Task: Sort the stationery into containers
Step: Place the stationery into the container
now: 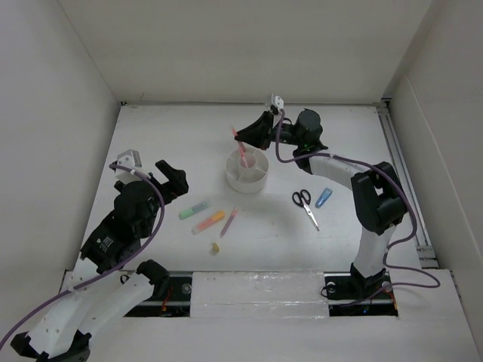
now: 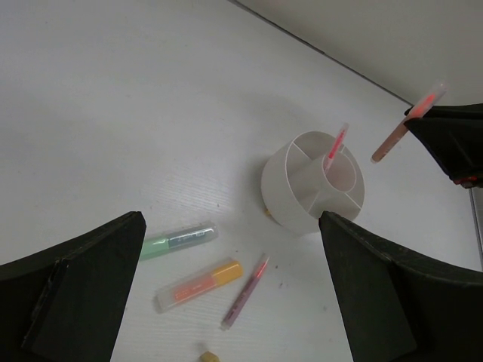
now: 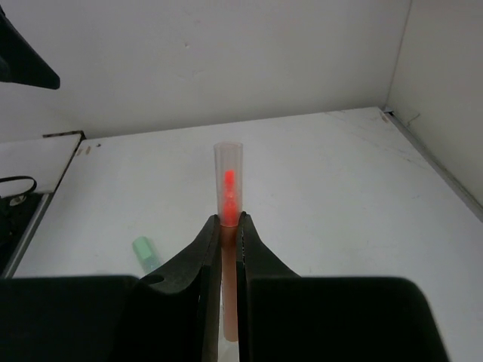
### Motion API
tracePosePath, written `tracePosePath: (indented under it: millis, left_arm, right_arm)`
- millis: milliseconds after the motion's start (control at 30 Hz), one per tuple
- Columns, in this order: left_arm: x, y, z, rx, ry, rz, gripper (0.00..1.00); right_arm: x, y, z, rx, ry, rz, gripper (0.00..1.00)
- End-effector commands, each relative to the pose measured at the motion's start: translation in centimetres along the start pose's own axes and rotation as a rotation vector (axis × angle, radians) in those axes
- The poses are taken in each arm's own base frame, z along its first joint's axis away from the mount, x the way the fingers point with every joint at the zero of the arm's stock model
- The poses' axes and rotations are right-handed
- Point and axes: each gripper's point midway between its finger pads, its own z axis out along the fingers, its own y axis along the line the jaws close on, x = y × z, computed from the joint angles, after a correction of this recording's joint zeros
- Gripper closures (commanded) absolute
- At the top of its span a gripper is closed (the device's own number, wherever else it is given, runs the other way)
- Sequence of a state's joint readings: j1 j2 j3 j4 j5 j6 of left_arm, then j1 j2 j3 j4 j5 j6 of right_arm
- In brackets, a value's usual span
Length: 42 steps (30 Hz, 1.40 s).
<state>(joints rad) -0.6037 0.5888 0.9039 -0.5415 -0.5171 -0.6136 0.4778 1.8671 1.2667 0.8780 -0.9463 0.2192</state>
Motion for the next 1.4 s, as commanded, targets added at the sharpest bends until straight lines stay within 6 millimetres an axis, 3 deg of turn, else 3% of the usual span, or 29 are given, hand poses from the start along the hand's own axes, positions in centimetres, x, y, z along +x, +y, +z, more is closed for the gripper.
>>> tracePosePath:
  millis: [0,367,1000,1133,1167,1267,1300,1367]
  left_arm:
    - [-1.1,-0.9,-0.2,0.043,-0.033,-0.014,0.01]
    - [-1.0,-0.9,0.0,0.038,-0.027,0.000,0.01]
    - [-1.0,-1.2,-0.1,0.050,-0.027,-0.004,0.01]
    - [-0.7,-1.0,0.1,0.045,-0.021,0.000,0.01]
    - [-0.7,-1.0,0.1,0.045,-0.021,0.000,0.01]
    - [-0.7,-1.0,0.1,0.045,-0.021,0.000,0.01]
    - [-0.6,-1.1,0.1,0.053,-0.016,0.001,0.01]
    - [-0.6,-1.1,0.1,0.053,-0.016,0.001,0.01]
  right_arm:
    - [0.3,-1.5,-0.6,-0.022,0.004,-0.064,1.00]
    - [4.8,-2.9,-0.9,-0.017,0.033,-0.003,1.00]
    - [7.3,-2.0,-2.8,-0.006,0.015,0.043,1.00]
    - [7.1,-1.8,-3.3,-0.007,0.010,0.050,0.80]
    - [6.9,-1.8,-3.3,-0.009,0.006,0.042,0.68]
    - [6.7,-1.6,-3.3,-0.009,0.005,0.041,0.59]
    - [6.3,-1.5,-3.3,-0.010,0.000,0.033,0.49]
    - [5.9,-1.4,-3.3,-0.011,-0.001,0.032,0.38]
